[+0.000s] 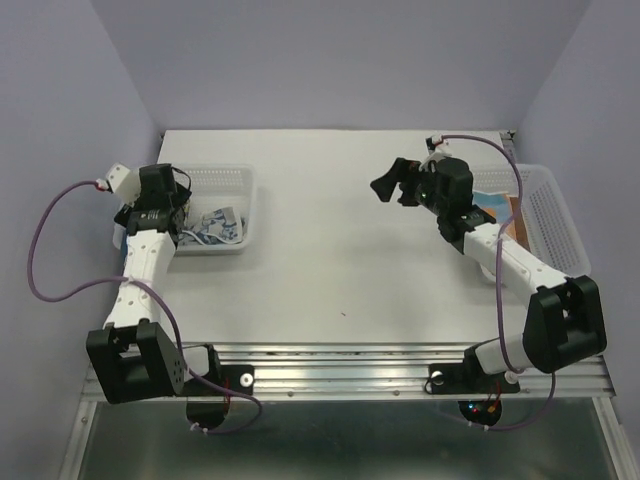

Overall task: Fold and stack the towels
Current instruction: Grab crumpled towel

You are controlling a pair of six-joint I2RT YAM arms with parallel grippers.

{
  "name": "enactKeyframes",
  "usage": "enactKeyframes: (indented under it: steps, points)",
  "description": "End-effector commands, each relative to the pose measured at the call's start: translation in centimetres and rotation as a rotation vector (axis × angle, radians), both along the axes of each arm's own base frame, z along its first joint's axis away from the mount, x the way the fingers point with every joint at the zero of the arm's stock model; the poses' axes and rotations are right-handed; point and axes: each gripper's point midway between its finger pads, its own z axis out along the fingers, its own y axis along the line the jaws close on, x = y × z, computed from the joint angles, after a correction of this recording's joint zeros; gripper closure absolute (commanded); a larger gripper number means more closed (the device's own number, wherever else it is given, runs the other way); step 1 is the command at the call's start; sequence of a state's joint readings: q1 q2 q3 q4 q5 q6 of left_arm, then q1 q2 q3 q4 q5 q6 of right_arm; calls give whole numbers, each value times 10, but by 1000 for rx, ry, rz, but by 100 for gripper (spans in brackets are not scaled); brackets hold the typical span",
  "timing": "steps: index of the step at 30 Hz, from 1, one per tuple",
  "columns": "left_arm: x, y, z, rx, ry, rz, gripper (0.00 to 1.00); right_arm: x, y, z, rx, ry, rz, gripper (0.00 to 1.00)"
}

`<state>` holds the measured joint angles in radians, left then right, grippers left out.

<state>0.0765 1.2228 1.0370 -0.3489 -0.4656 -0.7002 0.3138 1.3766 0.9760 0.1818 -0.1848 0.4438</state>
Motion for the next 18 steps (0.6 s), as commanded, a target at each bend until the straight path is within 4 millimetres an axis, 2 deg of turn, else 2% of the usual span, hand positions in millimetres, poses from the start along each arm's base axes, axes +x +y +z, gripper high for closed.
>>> enactKeyframes:
  steps: [1,3,6,9,13,18]
  points:
    - [-14,48,13,3,-17,176,1,2,-18,-29,-63,93,-108,0]
    - [-21,60,5,-9,-3,195,1,0,-19,-36,-84,100,-108,0]
    - [-20,78,-1,-42,-24,192,1,-4,-19,-43,-91,105,-103,0]
    - [-19,82,-13,-52,14,183,1,-7,-18,-48,-96,117,-93,0]
    - [-28,91,-31,-63,67,214,1,-8,-20,-57,-115,134,-99,0]
    - [-34,100,-42,-65,87,240,1,-9,-24,-69,-140,166,-110,0]
